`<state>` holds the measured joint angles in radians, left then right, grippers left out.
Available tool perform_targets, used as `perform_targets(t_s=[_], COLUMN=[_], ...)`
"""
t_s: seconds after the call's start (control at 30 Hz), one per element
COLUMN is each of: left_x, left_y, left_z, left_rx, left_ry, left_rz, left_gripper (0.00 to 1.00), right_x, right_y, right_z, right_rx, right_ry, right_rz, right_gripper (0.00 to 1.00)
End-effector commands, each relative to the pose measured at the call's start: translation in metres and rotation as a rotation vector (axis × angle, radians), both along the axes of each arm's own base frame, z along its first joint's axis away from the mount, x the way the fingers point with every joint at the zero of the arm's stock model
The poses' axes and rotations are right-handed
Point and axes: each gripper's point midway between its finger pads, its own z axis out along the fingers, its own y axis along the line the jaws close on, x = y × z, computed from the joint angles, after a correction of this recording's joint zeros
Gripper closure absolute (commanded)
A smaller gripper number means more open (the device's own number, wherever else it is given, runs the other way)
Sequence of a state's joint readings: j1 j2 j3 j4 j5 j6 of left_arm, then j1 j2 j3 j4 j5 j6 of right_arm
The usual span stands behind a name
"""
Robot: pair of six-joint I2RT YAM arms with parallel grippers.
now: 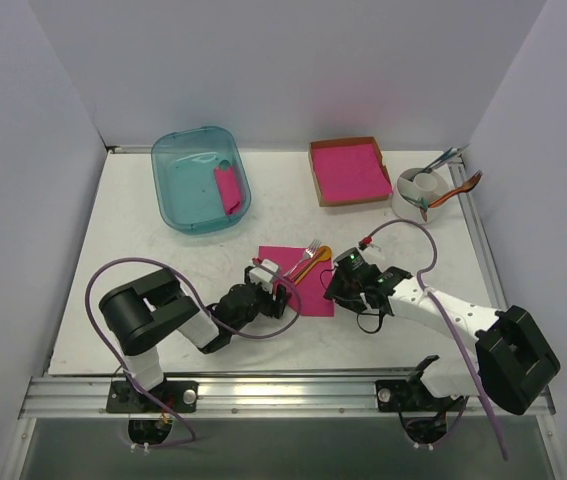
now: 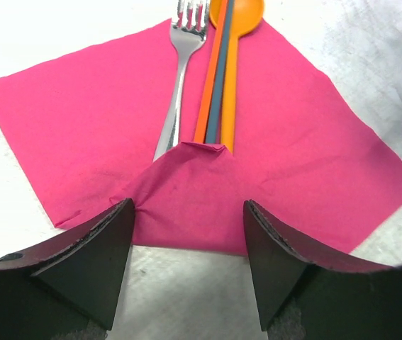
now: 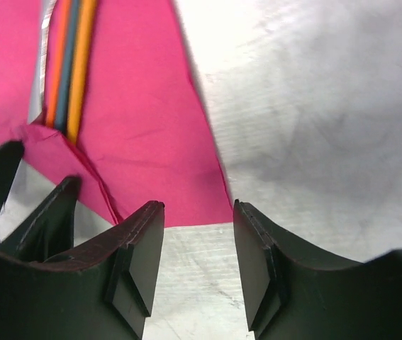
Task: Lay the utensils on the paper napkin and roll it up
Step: Roll the napkin at the center of the board.
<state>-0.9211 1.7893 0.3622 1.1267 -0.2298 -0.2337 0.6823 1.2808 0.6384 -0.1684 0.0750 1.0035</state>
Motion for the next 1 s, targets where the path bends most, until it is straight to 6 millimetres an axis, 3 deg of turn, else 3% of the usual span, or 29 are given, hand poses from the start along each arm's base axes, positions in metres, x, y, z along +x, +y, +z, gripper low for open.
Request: perform_targets(t_s=[0.0,0.27,0.77,0.83,0.97], left_x=[-0.012,-0.016,-0.016,-0.016,-0.017], left_y=[0.0,-0.006,-0.005,-0.006,-0.007], left_z=[-0.011,-0.006,-0.009,-0.009,-0.009], left_rx=[0.029,0.037,0.052,0.053,0.055], left_ry=[0.071,0.095,0.11,0.11,0.11], left_rz=[0.029,0.055,0.068,0.067,0.065], left_gripper=[0.28,0.27,0.27,0.27,0.27], right_x=[-0.009,-0.012,-0.024,-0.026,-0.027], right_y=[-0.022,-0.024,-0.016,-0.018,-0.011], right_z=[-0.001,-0.013,-0.041,-0.045,-0.049], right_rx=[-0.07,-0.088,-0.113,-0.104,-0.053], right_ry=[0.051,0.078,0.136,0.137,0.129], right_rz=[-0.16,-0.178,-0.171,-0.188,-0.185], right_gripper=[0.57,0.54,0.59,0.6,0.74])
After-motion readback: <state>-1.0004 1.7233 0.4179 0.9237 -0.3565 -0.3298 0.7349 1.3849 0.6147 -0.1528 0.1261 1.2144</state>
